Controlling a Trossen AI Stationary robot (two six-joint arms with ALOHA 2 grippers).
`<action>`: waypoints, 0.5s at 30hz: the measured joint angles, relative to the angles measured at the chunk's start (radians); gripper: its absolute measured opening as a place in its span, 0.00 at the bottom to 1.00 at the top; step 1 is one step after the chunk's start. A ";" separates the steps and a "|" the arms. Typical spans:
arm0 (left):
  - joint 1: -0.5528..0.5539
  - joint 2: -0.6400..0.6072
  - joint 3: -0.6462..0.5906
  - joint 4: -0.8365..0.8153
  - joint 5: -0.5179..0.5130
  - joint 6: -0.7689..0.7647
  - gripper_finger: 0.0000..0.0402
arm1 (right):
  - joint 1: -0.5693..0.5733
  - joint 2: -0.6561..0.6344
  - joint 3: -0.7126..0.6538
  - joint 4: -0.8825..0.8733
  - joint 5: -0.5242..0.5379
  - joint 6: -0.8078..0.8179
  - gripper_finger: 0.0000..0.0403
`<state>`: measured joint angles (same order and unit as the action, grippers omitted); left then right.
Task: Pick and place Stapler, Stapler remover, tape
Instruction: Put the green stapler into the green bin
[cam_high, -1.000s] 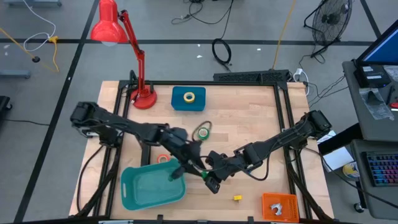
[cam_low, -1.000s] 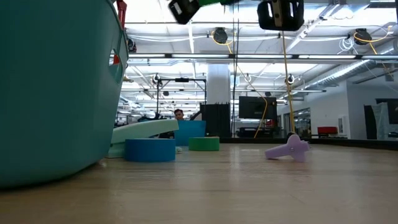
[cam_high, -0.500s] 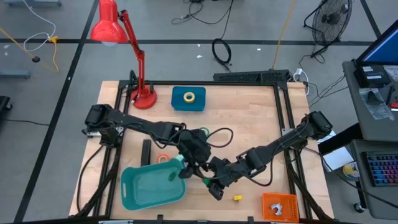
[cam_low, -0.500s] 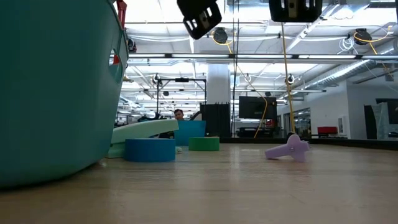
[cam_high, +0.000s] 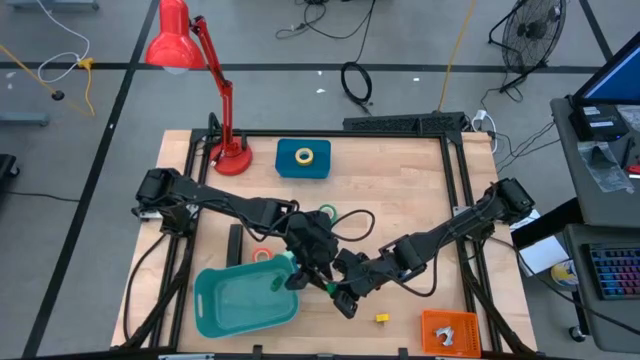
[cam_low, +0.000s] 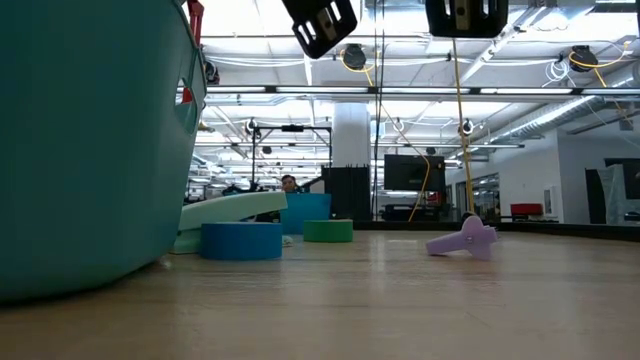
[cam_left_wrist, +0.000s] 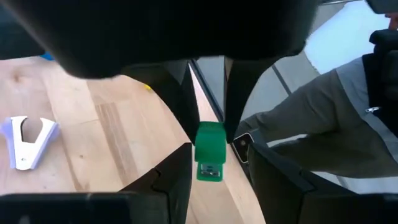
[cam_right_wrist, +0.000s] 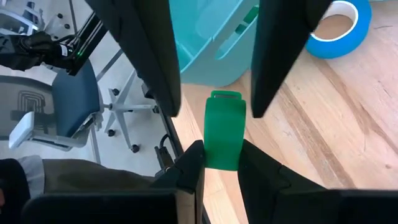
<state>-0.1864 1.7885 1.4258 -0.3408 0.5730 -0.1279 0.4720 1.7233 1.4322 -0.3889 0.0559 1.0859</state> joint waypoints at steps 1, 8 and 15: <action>0.000 0.000 0.000 0.000 -0.009 0.001 0.39 | -0.001 0.000 0.000 0.000 0.000 0.000 0.15; 0.000 0.000 0.000 -0.001 -0.050 0.014 0.39 | -0.008 0.000 0.000 0.014 0.004 -0.006 0.15; 0.000 0.000 0.000 -0.008 -0.035 0.020 0.39 | -0.011 0.000 0.000 0.013 0.004 -0.009 0.15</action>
<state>-0.1864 1.7885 1.4258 -0.3484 0.5378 -0.1078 0.4610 1.7233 1.4322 -0.3755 0.0601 1.0767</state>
